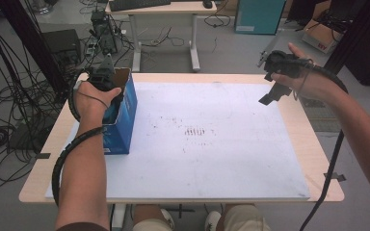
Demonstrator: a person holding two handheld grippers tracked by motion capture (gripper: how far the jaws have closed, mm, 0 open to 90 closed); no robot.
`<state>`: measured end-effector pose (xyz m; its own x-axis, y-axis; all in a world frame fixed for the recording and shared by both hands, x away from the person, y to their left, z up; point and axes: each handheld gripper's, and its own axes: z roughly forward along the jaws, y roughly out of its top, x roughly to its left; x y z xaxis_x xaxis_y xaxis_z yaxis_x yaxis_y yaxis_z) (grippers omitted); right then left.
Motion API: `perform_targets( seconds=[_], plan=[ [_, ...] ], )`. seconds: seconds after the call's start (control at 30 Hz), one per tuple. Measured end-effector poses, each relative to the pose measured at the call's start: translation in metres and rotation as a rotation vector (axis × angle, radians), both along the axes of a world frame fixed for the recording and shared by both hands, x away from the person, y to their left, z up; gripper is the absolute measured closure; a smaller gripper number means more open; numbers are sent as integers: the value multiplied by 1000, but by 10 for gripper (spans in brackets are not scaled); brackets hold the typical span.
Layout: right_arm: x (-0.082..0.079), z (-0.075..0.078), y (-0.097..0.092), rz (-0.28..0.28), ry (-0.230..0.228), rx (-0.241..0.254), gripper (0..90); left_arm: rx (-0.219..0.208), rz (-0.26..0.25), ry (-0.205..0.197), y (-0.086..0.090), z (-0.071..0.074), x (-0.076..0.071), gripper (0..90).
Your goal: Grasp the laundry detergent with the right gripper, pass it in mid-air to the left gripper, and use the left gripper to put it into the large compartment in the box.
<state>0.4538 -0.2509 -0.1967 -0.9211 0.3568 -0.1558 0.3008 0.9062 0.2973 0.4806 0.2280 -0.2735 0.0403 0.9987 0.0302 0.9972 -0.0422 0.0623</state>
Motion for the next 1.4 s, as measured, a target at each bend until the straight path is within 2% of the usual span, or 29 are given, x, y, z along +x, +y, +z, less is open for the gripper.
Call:
perform_targets(
  seconds=[1.4],
  plan=[
    [2,-6,-2,0,12,-1,72,11,-7,-4,-2,0,-1,361]
  ],
)
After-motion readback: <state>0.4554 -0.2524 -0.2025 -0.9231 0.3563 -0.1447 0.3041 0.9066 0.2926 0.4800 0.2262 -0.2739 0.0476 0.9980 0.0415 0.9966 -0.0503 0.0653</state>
